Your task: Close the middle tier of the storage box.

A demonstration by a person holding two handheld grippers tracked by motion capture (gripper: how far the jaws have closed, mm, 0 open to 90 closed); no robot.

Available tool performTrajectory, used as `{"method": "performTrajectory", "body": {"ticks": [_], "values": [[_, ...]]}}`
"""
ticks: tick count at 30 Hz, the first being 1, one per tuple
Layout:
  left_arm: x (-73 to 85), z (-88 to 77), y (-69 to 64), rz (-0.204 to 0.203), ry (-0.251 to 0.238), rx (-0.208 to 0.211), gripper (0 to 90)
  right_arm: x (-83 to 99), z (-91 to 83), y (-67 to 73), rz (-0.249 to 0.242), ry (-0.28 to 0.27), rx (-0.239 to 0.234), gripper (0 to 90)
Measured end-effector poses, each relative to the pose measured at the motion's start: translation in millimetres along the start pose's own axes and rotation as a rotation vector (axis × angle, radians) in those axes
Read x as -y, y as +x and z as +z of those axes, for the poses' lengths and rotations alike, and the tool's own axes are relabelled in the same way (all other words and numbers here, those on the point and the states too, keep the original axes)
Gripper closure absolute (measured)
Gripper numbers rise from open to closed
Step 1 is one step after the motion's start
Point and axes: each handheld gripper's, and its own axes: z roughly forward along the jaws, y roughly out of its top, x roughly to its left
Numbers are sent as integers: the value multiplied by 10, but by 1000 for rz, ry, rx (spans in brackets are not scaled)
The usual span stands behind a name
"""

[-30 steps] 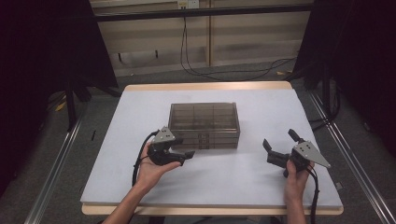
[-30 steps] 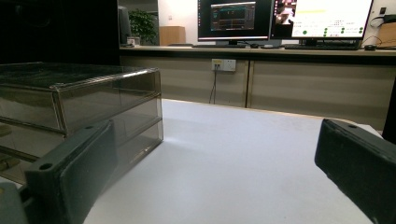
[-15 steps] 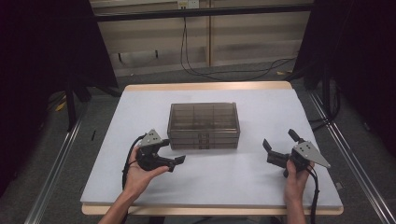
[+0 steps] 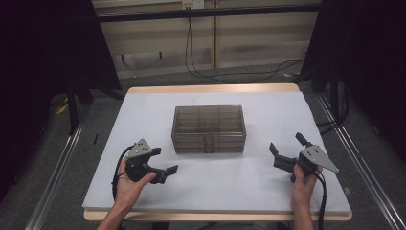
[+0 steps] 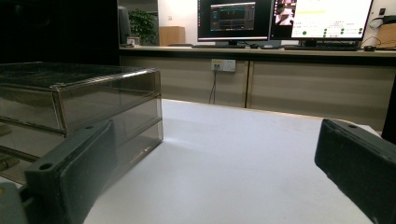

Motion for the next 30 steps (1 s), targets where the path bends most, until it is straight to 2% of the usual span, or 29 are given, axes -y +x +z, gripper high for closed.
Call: {"method": "performTrajectory", "body": {"ticks": [4,9,16,17,24,28,30], "values": [[66,-64,19,-6,-1,-2,44,0,0,2,1,-1,0,0],[188,-162,36,-10,20,-16,36,0,-1,2,1,-1,1,0],[329,-293,90,-37,-8,-34,34,0,0,2,1,0,0,0],[344,-324,113,-42,-30,-41,32,0,0,2,1,-1,1,0],[457,-438,212,-69,-54,-133,25,0,0,0,1,-1,1,0],[538,-442,244,-73,-48,-146,26,0,-4,0,1,3,2,0],[589,-415,285,-84,-25,-158,26,0,-5,-1,0,2,2,0]]}}
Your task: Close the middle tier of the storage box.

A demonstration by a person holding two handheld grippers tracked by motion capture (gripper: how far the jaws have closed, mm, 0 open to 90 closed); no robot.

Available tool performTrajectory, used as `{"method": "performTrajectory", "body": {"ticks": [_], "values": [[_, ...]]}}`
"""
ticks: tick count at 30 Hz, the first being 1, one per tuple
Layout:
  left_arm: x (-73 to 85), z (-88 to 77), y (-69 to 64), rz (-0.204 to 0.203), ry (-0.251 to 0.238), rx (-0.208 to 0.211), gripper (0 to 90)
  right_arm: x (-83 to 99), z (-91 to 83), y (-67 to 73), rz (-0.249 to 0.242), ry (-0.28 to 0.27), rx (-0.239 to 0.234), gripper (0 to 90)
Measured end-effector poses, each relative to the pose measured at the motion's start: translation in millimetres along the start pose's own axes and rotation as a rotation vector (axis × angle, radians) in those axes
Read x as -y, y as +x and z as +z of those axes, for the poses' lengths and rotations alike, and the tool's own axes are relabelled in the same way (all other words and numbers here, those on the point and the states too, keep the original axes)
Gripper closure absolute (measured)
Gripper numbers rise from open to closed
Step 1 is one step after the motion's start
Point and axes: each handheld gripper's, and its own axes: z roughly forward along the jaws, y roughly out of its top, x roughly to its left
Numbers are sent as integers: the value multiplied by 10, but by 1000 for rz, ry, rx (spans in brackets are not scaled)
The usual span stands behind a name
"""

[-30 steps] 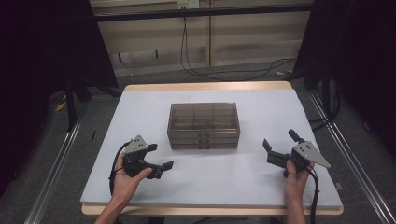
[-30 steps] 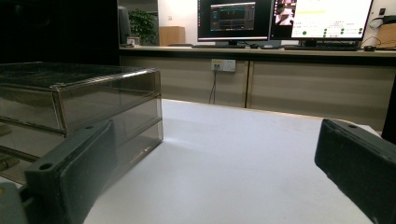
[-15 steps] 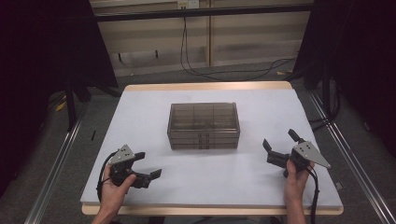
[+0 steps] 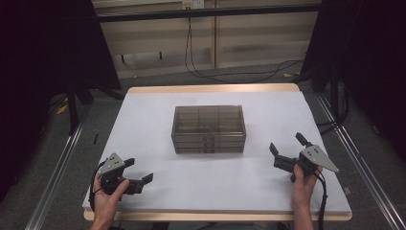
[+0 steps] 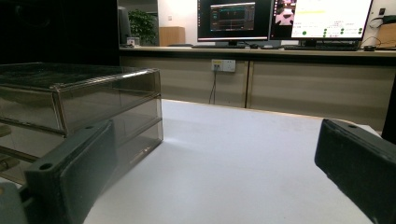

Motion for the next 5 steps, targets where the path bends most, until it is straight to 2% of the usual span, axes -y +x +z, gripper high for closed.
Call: {"method": "performTrajectory", "body": {"ticks": [3,5], "values": [[6,31,50,0,8,-33,22,1,4,-3,4,-2,-7,0],[7,83,101,-23,25,-40,20,1,4,-3,6,-1,-7,0]]}}
